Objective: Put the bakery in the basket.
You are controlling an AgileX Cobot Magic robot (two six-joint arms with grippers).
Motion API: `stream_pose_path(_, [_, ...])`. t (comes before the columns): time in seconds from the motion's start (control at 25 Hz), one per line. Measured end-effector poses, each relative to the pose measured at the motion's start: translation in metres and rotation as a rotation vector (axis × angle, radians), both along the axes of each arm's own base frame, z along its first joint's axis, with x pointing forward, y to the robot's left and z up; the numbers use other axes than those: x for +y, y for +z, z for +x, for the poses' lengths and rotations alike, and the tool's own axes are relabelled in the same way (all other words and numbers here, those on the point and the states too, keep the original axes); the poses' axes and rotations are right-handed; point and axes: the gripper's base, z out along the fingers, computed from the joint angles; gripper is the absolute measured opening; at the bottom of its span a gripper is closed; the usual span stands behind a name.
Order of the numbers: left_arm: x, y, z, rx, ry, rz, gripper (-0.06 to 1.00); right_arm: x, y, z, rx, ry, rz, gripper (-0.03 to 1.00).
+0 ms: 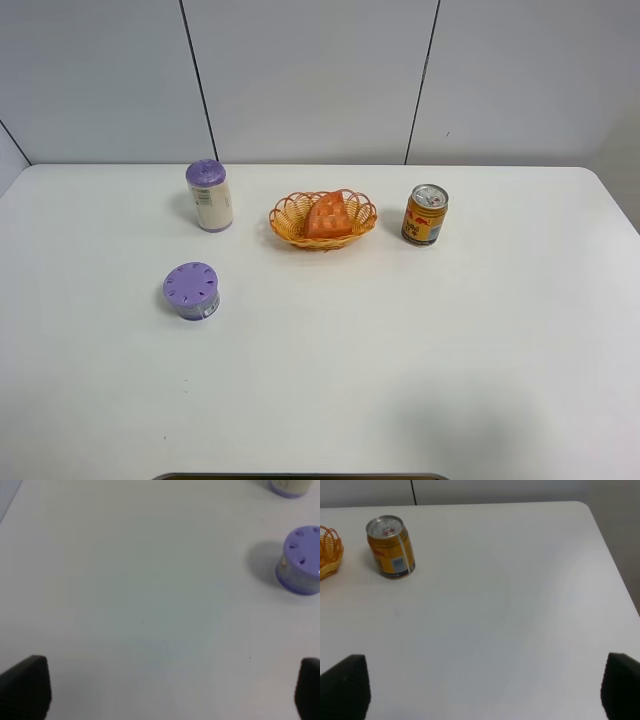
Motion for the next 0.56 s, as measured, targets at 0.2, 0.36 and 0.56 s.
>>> stream_pose_path(0.2, [0.0000, 0.0000, 0.0000, 0.000, 0.000, 0.000, 0.99, 0.0001, 0.0000, 0.0000, 0.000, 0.001, 0.001, 0.91])
stream_pose_path(0.36, [0.0000, 0.0000, 0.0000, 0.000, 0.000, 0.000, 0.99, 0.0001, 0.0000, 0.0000, 0.000, 0.001, 0.001, 0.91])
stream_pose_path(0.56, [0.0000, 0.0000, 0.0000, 0.000, 0.000, 0.000, 0.99, 0.0001, 0.0000, 0.0000, 0.000, 0.001, 0.001, 0.91])
